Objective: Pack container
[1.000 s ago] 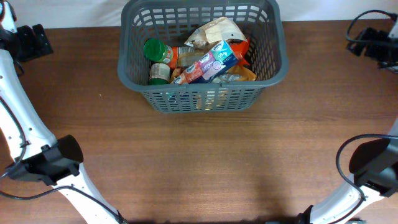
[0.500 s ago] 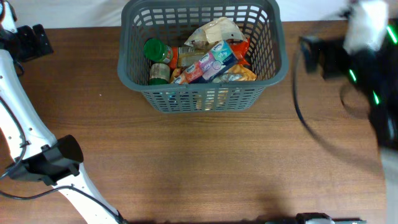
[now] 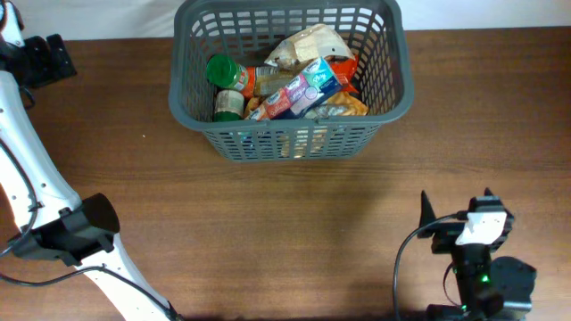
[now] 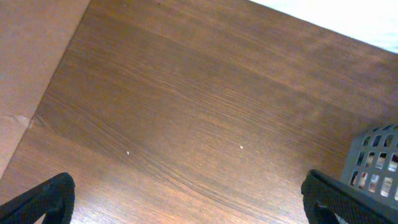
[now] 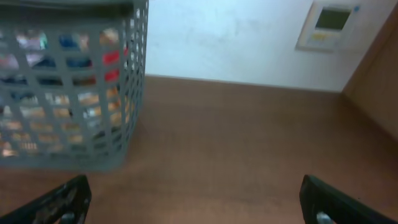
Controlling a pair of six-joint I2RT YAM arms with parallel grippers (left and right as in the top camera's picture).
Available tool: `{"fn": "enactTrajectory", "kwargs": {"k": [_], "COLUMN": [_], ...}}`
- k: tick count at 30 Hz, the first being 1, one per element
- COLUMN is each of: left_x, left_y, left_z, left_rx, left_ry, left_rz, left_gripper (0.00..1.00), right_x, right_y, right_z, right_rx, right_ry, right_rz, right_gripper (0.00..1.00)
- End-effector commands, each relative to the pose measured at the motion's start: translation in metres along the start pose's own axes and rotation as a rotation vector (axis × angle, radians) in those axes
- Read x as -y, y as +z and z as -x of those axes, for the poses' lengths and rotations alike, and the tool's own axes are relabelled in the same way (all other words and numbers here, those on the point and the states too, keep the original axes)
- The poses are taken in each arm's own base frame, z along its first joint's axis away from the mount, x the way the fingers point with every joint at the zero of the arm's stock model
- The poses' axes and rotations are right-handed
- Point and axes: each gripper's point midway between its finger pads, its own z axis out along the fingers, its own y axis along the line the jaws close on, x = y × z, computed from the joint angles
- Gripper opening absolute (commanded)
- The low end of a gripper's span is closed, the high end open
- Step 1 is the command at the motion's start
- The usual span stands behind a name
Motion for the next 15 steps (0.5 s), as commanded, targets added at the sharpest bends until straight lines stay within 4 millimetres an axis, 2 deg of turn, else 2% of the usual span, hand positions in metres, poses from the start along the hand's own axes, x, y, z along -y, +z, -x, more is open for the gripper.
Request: {"fn": "enactTrajectory", "kwargs": {"k": [1, 4, 11, 15], "left_x": [-0.001, -0.001, -0.001, -0.001], "left_y": [0.003, 0.003, 0.003, 0.003], "left_z": [0.000, 0.000, 0.000, 0.000], "left_rx": [-0.005, -0.005, -0.005, -0.005], "left_ry": [-0.010, -0.010, -0.010, -0.010], "left_rz": [-0.002, -0.002, -0.002, -0.002], "left_gripper": [0.99, 0.99, 0.99, 0.99], "right_x": [0.005, 0.003, 0.000, -0.001], "right_y": [0.001, 0.006, 0.010, 0.014], "right_z": [-0.022, -0.036, -0.050, -0.067], "right_rx": [-0.042, -0.071, -0.100, -0.131], "right_ry": [-0.003, -0.002, 0.000, 0.002], "right_rz": [-0.038, -0.032, -0.019, -0.015], "right_gripper": [0.99, 0.99, 0.99, 0.99]}}
